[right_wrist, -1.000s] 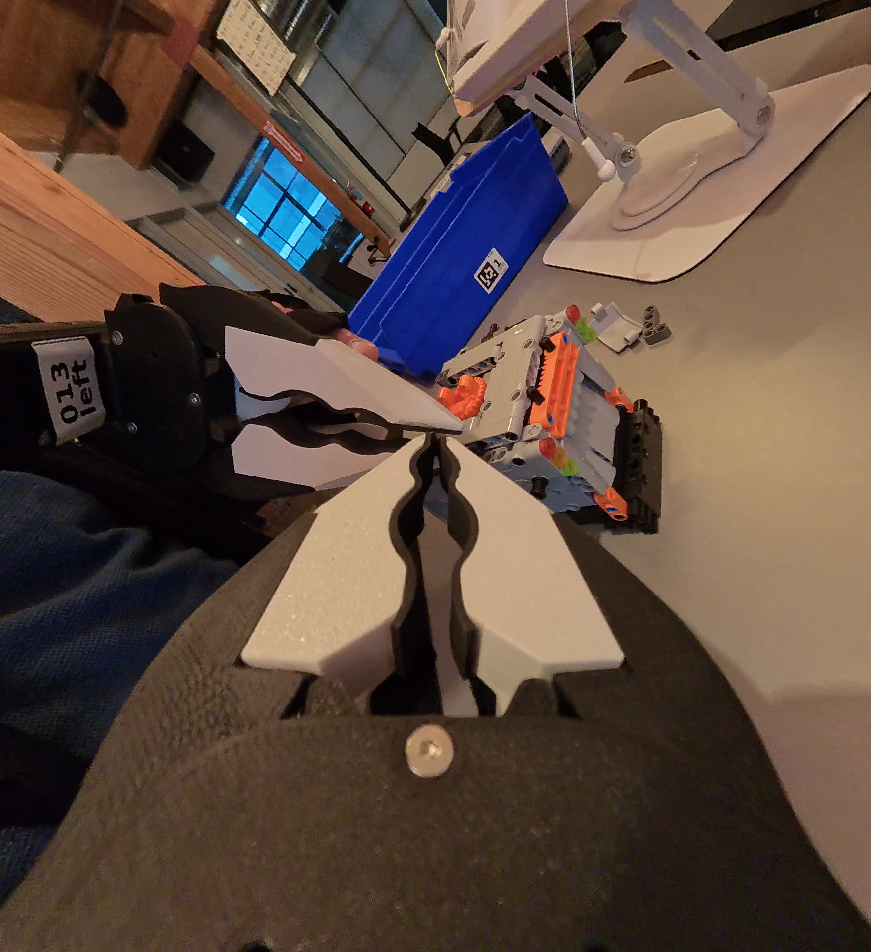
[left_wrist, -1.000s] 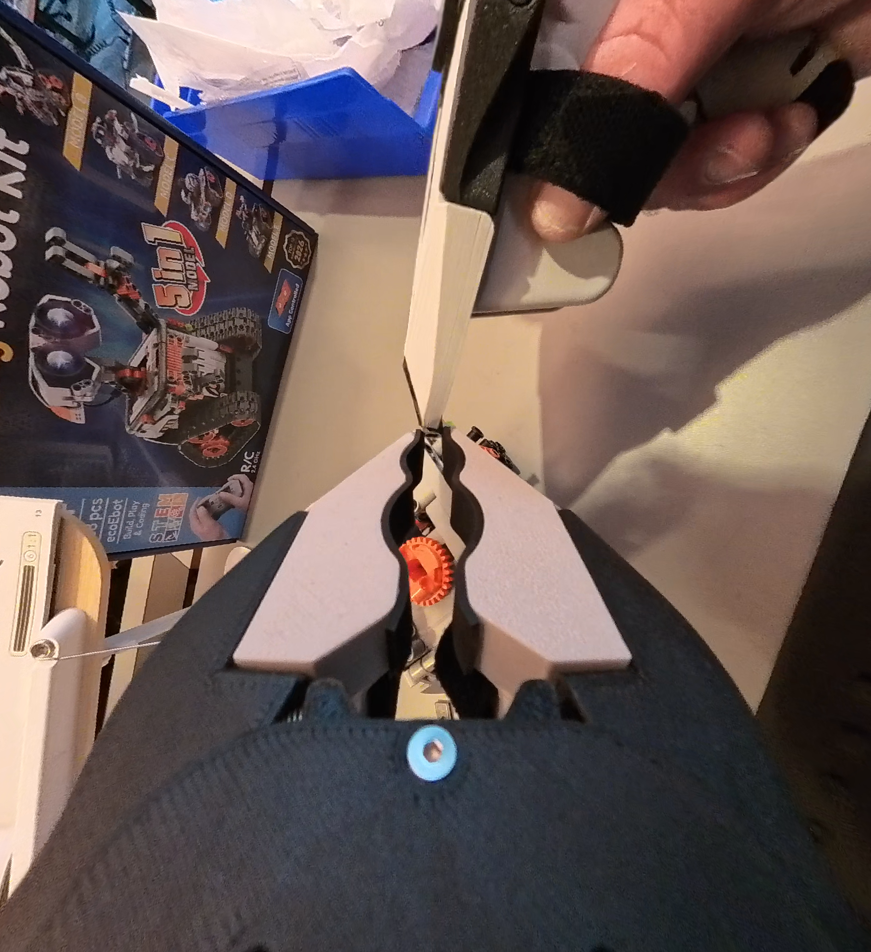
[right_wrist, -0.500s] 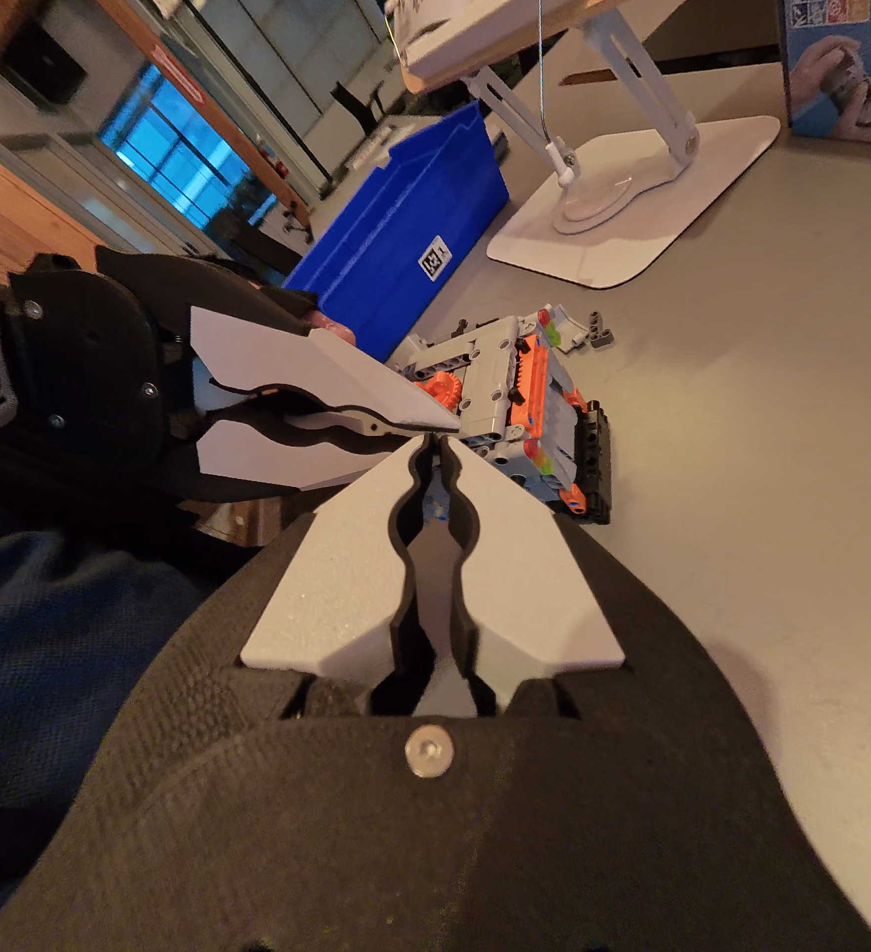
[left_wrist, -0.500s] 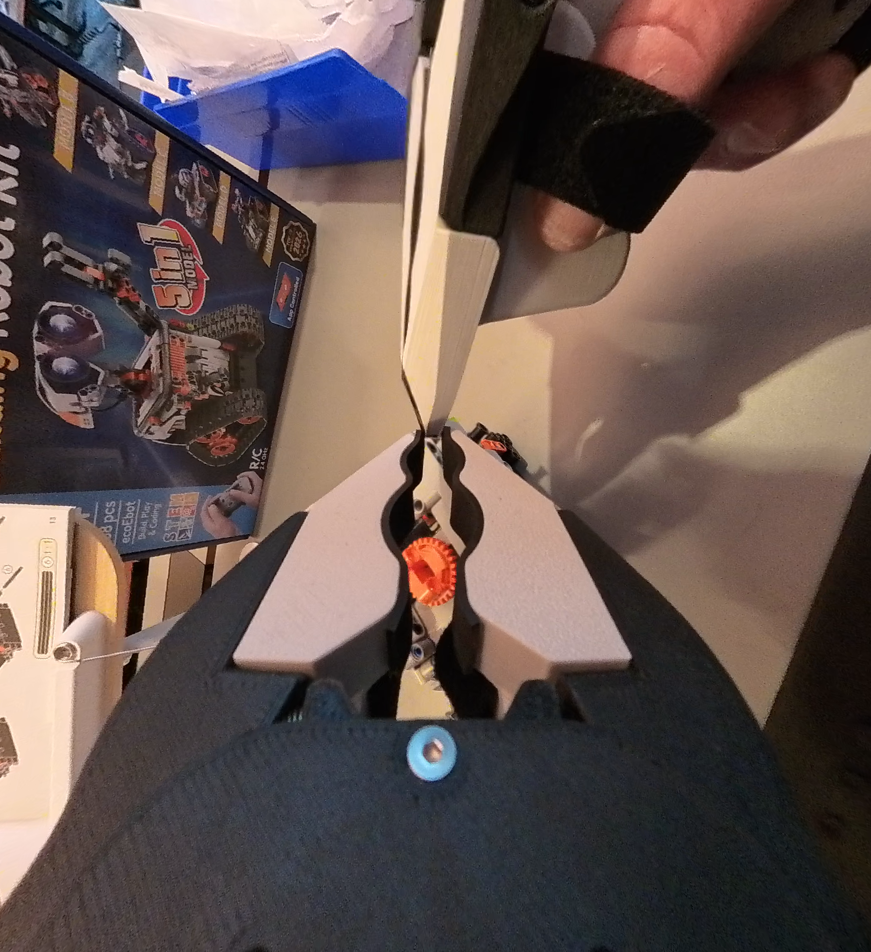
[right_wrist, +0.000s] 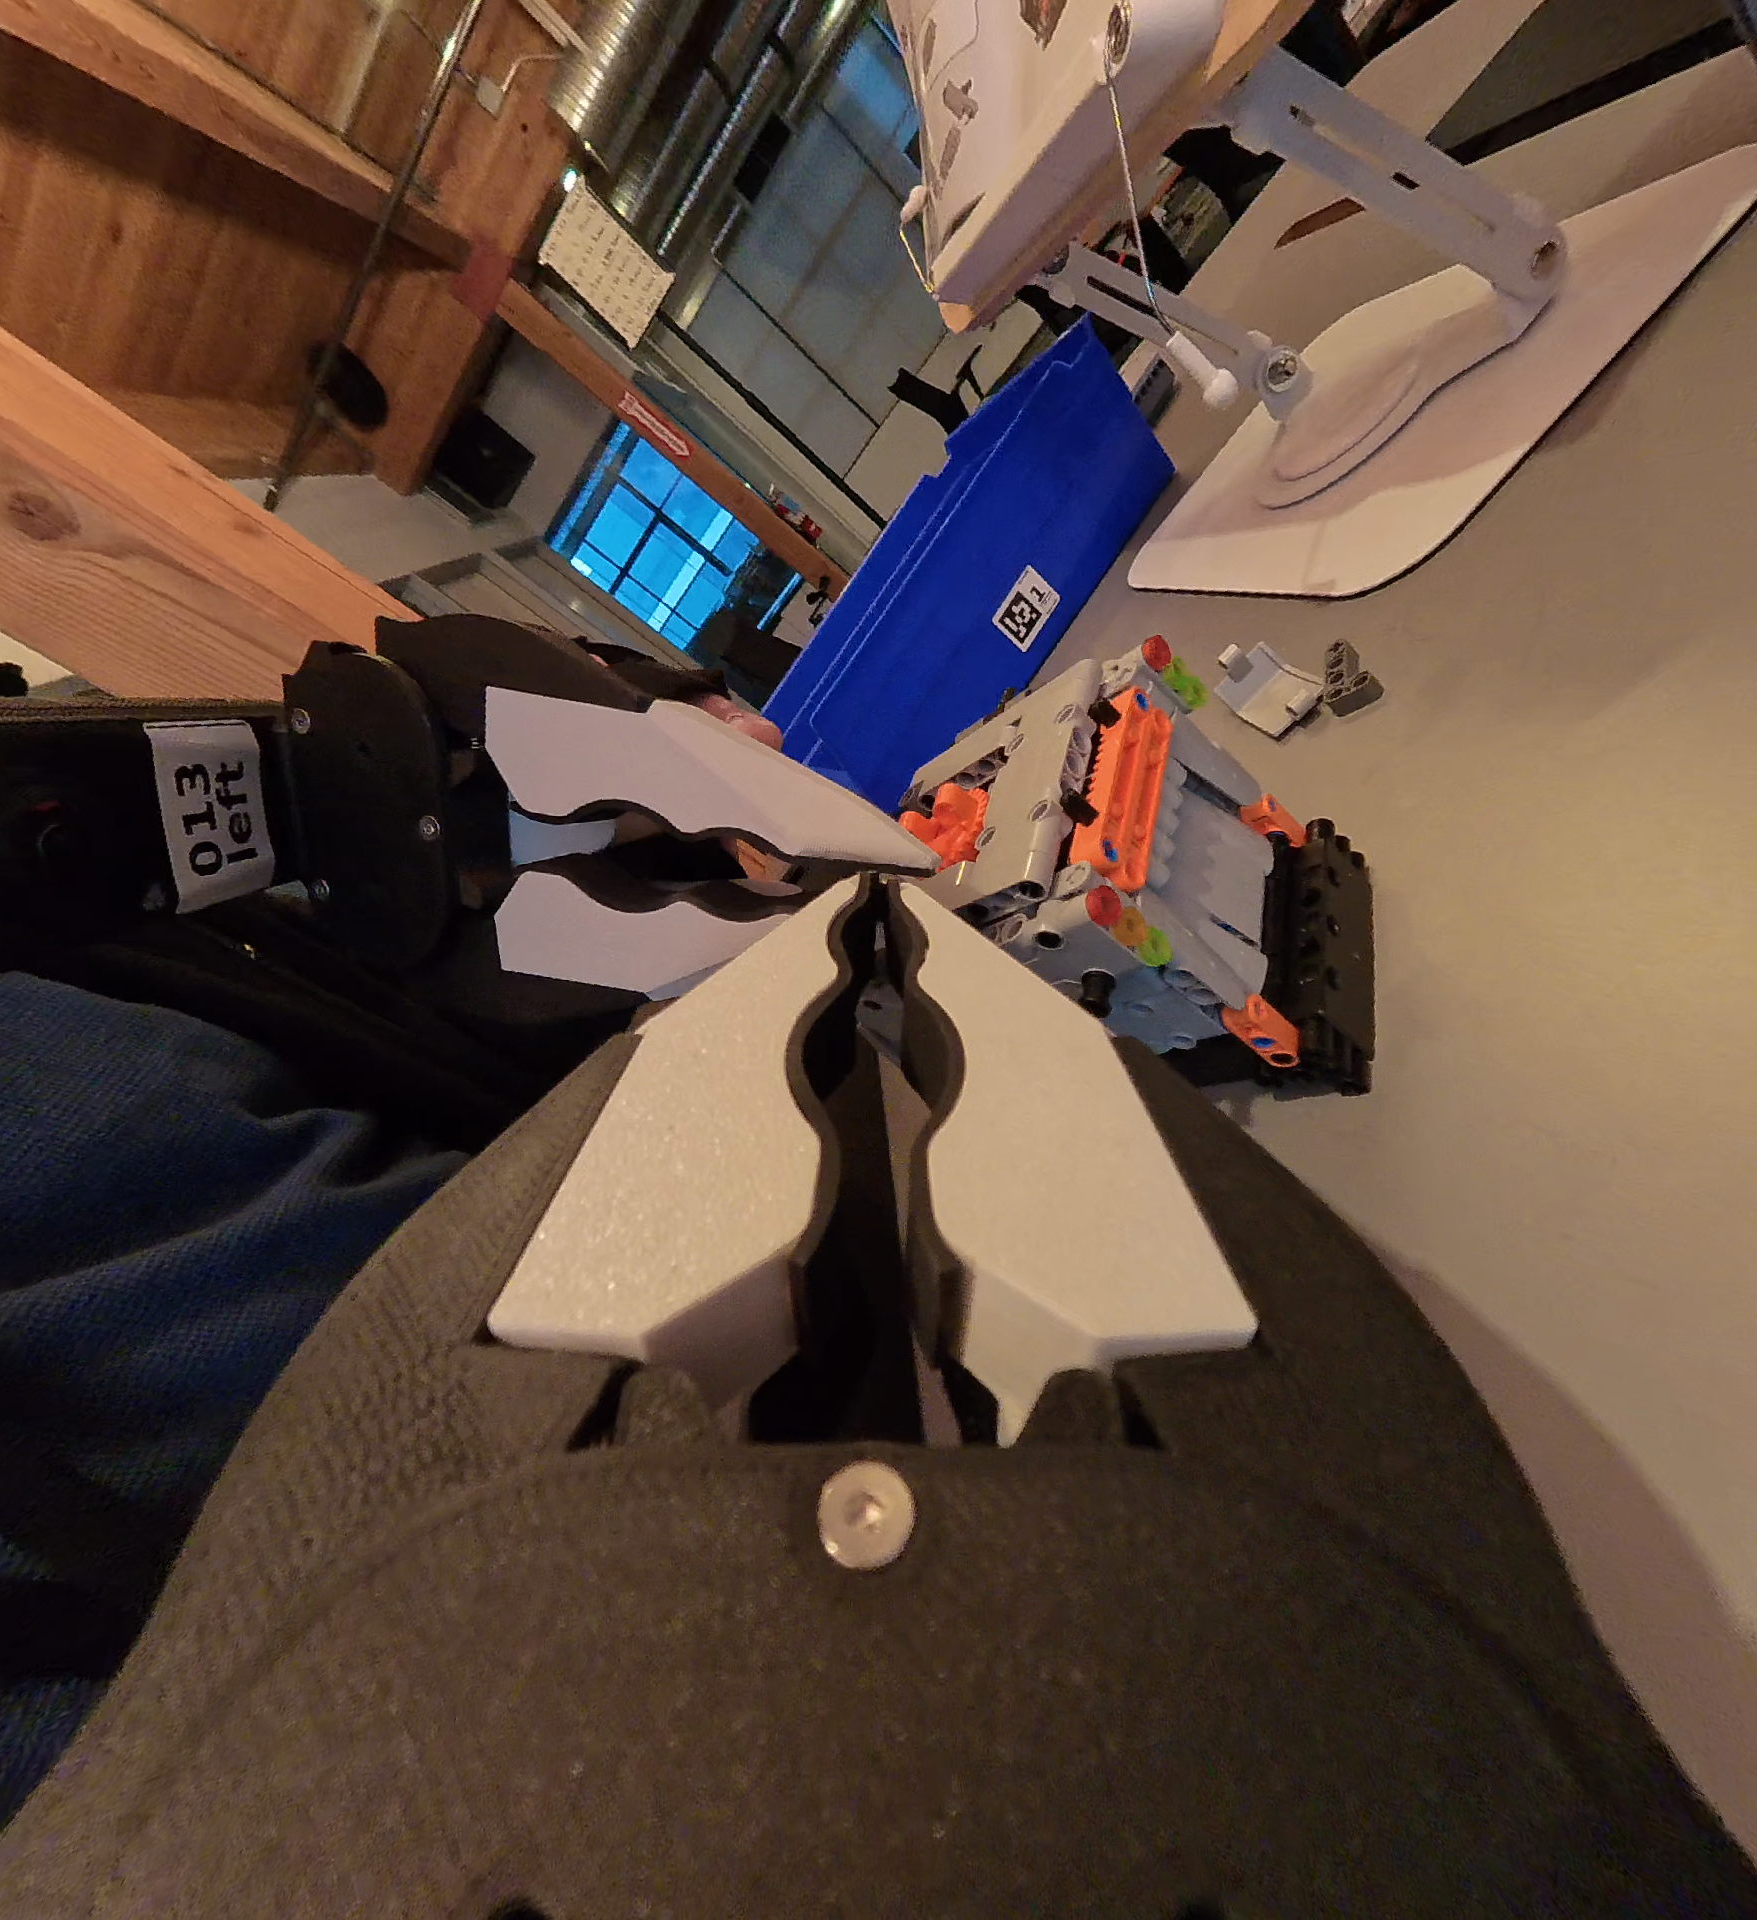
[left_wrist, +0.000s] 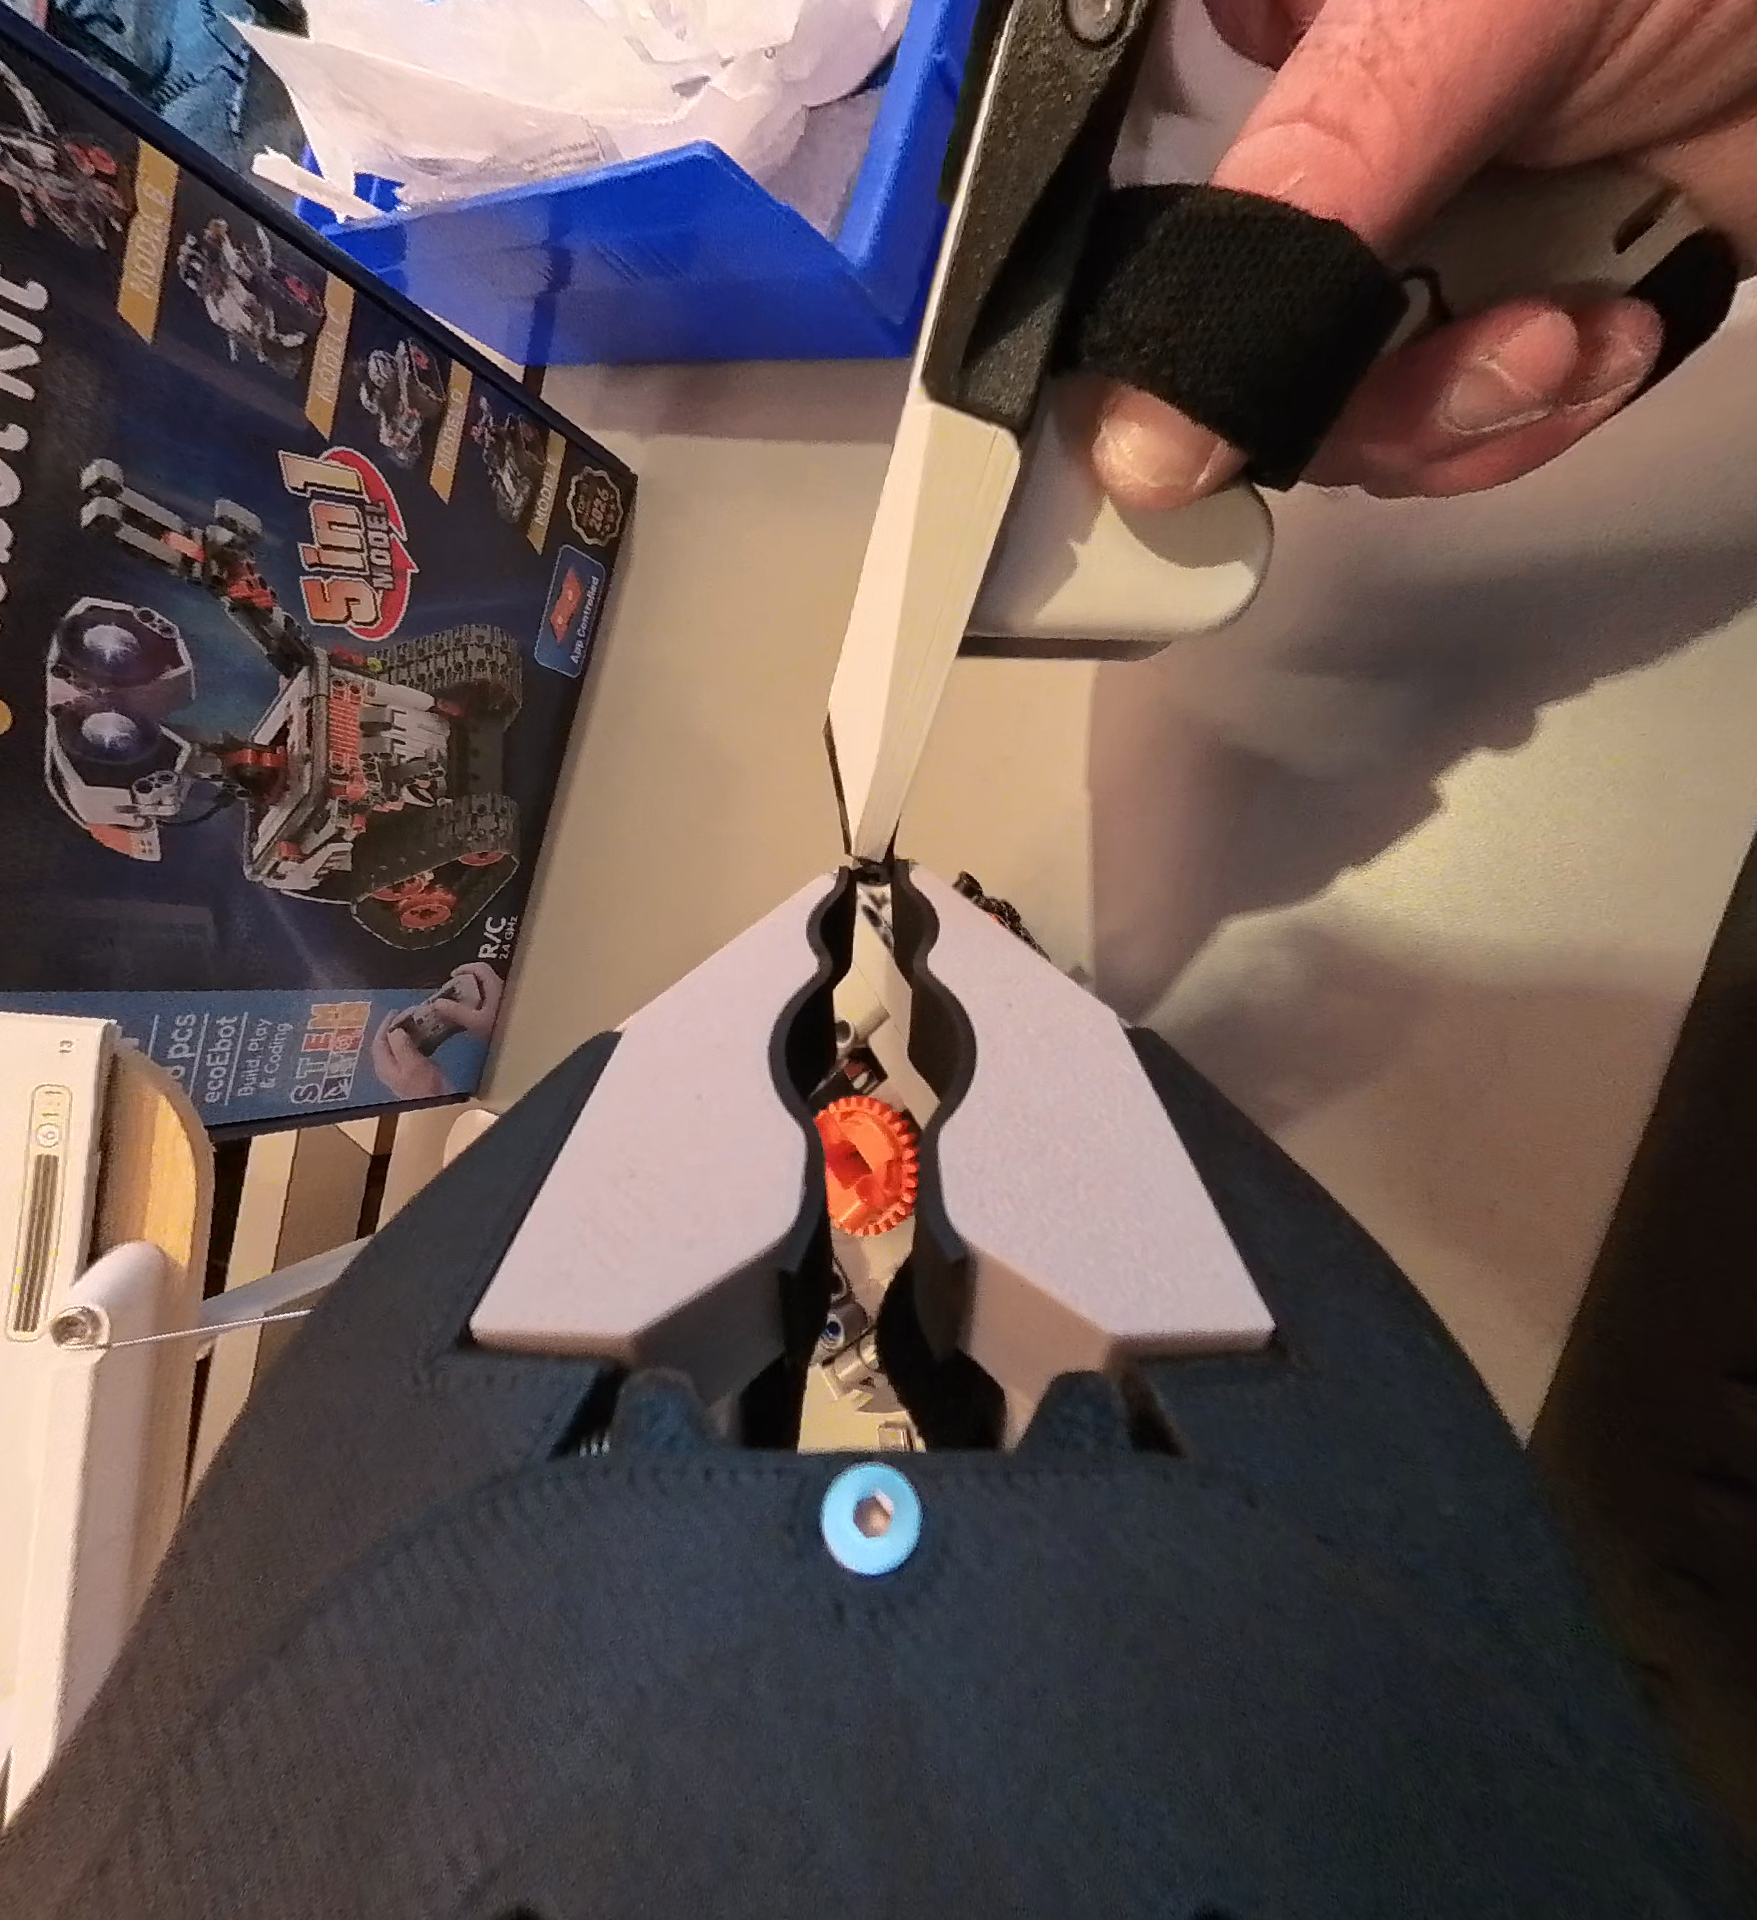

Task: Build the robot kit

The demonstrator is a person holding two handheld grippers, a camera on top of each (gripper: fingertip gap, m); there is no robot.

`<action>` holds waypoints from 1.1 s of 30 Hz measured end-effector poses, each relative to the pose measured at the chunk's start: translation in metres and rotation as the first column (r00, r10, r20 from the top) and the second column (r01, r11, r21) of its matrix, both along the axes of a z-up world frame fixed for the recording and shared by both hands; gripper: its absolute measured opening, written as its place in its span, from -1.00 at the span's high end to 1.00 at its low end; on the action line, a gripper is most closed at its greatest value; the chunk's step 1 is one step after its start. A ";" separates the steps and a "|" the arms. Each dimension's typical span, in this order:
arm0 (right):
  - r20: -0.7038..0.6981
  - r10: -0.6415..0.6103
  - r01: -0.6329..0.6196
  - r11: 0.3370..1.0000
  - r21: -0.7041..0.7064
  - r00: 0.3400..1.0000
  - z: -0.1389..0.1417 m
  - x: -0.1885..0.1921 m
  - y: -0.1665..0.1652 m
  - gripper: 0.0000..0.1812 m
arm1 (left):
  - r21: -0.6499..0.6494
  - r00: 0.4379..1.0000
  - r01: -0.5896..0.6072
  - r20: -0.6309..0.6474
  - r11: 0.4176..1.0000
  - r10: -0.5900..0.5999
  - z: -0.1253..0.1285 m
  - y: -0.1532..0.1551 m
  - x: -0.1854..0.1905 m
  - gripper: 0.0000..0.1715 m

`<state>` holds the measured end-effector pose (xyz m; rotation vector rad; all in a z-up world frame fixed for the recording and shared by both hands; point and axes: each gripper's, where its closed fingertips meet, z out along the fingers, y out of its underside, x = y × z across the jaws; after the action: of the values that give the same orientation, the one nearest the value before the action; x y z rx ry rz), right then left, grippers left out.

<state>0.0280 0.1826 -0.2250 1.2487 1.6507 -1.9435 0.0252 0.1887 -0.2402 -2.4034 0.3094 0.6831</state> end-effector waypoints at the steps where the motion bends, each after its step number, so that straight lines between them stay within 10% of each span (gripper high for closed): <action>1: -0.003 -0.002 0.002 1.000 0.007 1.000 0.000 0.000 0.000 1.00 | 0.001 1.000 -0.001 0.000 1.000 0.001 0.001 0.000 0.000 0.96; 9: 0.017 0.017 -0.015 0.996 -0.091 1.000 0.004 0.001 0.003 1.00 | 0.061 0.998 0.011 0.061 0.998 -0.015 0.005 0.003 0.003 0.96; 23: -0.001 -0.080 0.076 0.935 0.348 0.997 -0.009 -0.002 0.001 0.97 | -0.098 0.997 0.013 -0.074 0.995 -0.020 -0.007 0.002 -0.003 0.96; 33: -0.024 -0.088 0.091 0.942 0.324 0.996 -0.009 -0.002 -0.001 1.00 | -0.115 0.996 0.015 -0.080 0.993 -0.025 -0.007 0.000 -0.004 0.95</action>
<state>0.0256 0.1820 -0.2335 1.4569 2.0137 -1.7759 0.0216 0.1889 -0.2469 -2.4809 0.4163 0.7745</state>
